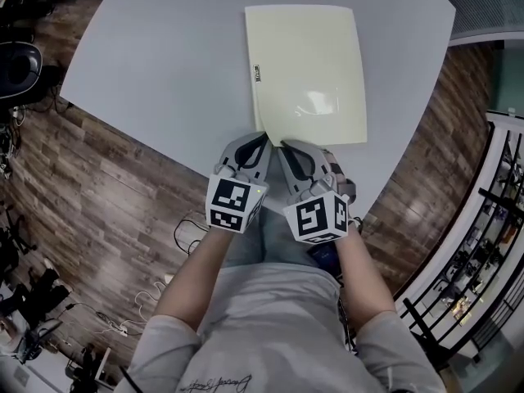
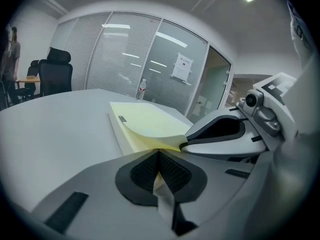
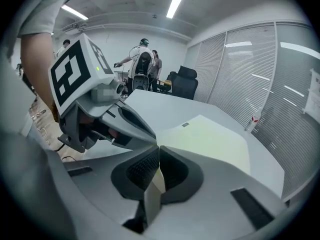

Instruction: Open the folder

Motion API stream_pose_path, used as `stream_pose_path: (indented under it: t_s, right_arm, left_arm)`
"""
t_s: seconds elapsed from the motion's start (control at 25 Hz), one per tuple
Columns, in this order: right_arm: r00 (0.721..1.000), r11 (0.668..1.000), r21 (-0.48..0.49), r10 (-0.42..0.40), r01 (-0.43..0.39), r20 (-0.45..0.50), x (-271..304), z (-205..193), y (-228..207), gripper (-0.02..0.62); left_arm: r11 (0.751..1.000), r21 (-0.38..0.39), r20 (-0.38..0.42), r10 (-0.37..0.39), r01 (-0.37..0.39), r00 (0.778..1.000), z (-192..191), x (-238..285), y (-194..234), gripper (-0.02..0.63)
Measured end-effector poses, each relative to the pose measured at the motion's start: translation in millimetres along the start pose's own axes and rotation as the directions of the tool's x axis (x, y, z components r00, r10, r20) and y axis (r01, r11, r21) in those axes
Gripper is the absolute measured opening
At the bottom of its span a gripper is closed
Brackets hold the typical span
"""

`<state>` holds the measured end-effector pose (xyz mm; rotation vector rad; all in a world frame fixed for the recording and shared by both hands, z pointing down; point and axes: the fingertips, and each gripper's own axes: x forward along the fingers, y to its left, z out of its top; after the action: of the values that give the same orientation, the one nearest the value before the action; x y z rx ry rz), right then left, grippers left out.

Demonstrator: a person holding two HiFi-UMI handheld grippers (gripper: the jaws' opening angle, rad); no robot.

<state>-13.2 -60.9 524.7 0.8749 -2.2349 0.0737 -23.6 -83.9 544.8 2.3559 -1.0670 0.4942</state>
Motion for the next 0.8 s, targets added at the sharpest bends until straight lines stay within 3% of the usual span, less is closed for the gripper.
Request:
stream_pose_path:
  t_s: [0.56, 0.8]
  right_arm:
    - [0.995, 0.998, 0.044, 0.041, -0.046, 0.094, -6, 21, -1, 0.025]
    - [0.984, 0.998, 0.065, -0.017, 0.005, 0.176, -21, 45, -11, 0.023]
  left_arm:
    - [0.995, 0.048, -0.018, 0.084, -0.083, 0.996, -3, -9, 19, 0.009]
    - [0.995, 0.046, -0.03, 0.09, -0.089, 0.995, -6, -14, 22, 0.009]
